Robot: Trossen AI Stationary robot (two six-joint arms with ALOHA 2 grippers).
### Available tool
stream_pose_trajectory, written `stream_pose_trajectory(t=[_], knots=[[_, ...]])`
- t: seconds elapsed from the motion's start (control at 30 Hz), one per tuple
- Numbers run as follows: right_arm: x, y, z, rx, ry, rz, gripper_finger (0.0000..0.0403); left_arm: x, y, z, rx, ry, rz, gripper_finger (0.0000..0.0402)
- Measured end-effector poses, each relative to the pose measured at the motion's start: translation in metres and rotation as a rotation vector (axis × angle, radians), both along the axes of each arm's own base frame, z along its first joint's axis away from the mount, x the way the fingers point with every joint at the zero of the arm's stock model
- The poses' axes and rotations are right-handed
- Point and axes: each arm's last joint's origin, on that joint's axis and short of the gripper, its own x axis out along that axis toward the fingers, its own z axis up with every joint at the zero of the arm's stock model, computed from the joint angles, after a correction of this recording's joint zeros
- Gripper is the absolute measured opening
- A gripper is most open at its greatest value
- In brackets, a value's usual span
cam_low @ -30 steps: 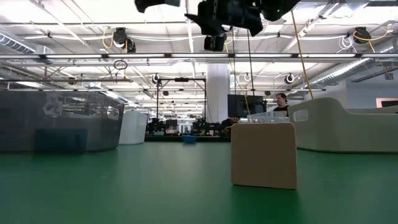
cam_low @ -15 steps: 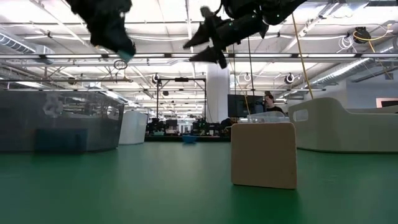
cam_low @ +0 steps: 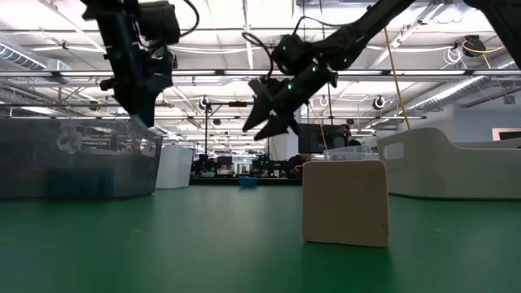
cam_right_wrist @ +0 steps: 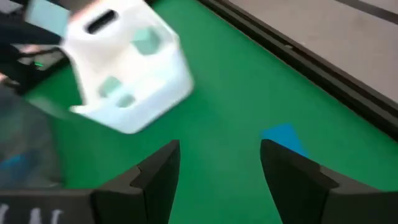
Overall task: Sort & place blocks by color
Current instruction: Put the light blue block into the white bin
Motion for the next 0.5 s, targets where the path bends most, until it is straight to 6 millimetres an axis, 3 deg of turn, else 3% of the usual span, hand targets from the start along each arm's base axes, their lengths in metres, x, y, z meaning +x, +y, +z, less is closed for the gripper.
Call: stream_pose_trajectory(t=[0.3,0.5], knots=[[-0.002,-0.020,-0.034,-0.058,0.106,0.041,0.0212,0.006,0.027,-0.030,-0.140,0.078,0.074,0.0137],[-0.002,-0.022,-0.040,-0.111,0.133,0.088,0.0212,0.008,0.034,-0.039,-0.199,0.081,0.064,0.0193]])
